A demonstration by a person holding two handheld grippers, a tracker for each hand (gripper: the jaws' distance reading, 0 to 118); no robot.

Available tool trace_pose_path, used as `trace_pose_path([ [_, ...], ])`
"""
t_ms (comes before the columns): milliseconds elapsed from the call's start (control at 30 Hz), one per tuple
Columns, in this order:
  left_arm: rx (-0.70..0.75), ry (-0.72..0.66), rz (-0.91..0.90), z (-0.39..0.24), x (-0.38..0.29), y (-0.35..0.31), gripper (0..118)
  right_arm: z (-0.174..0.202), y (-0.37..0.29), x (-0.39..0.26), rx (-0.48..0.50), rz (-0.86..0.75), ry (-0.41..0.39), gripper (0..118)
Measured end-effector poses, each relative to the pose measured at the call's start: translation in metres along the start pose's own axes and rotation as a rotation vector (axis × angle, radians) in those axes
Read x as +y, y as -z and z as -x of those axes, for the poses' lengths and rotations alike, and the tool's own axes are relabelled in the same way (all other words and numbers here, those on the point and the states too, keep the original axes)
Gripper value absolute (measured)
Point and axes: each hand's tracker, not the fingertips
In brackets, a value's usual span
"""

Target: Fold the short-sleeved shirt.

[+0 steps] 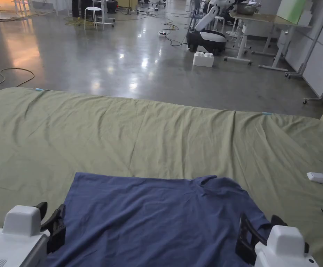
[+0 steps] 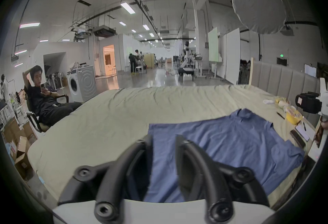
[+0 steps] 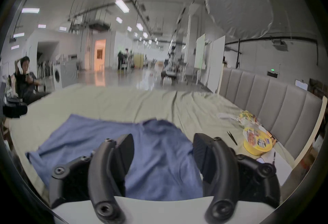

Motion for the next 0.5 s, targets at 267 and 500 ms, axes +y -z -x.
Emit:
trace_pose_path([
  [267, -0.048, 0.024, -0.090, -0.006, 0.001, 0.000, 2, 0.011, -0.008, 0.013, -0.034, -0.161, -0.025, 2],
  [500, 0.006, 0.007, -0.017, 0.016, -0.006, 0.000, 2, 0.006, -0.008, 0.006, -0.033, -0.140, -0.033, 2],
])
